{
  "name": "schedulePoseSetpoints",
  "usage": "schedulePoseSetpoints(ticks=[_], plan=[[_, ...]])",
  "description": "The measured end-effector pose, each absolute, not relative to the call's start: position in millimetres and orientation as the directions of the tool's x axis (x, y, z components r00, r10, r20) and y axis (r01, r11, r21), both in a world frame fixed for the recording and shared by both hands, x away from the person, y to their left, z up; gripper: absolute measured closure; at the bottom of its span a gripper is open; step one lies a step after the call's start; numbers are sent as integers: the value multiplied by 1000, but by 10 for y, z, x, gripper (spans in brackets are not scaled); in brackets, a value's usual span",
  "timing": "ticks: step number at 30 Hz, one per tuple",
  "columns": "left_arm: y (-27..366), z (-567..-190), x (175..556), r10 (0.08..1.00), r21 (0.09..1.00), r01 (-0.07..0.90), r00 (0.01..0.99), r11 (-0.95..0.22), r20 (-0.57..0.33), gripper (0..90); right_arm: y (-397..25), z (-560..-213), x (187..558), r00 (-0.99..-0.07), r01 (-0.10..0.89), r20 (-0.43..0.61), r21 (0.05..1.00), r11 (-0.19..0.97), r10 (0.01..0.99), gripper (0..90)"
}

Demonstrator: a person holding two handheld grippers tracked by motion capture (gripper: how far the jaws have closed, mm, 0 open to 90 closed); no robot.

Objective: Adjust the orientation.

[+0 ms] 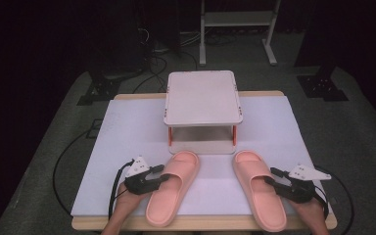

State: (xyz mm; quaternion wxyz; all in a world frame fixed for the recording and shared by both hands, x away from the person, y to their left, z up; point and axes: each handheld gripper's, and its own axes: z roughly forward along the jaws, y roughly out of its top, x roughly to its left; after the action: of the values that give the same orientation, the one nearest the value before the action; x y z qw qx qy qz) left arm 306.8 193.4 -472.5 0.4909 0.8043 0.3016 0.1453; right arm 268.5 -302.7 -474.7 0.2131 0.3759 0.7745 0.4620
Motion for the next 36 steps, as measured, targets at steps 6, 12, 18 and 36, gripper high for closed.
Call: schedulePoseSetpoints(ticks=[6,12,18,36], plan=[[1931,-4717,3051,637,877,329,770,-350,-35,607,-3021,-4746,2677,-626,382,15,877,290,780,607],[1942,-4702,3046,640,880,322,768,-348,-28,648,-3014,-4740,2667,-618,369,-7,880,298,786,639],[1941,-4694,3040,640,880,323,768,-348,-29,650,-3008,-4733,2662,-612,365,-19,880,303,791,680],[1944,-4665,3008,625,886,327,779,-329,-55,695,-2948,-4673,2637,-633,371,6,880,297,774,760]])
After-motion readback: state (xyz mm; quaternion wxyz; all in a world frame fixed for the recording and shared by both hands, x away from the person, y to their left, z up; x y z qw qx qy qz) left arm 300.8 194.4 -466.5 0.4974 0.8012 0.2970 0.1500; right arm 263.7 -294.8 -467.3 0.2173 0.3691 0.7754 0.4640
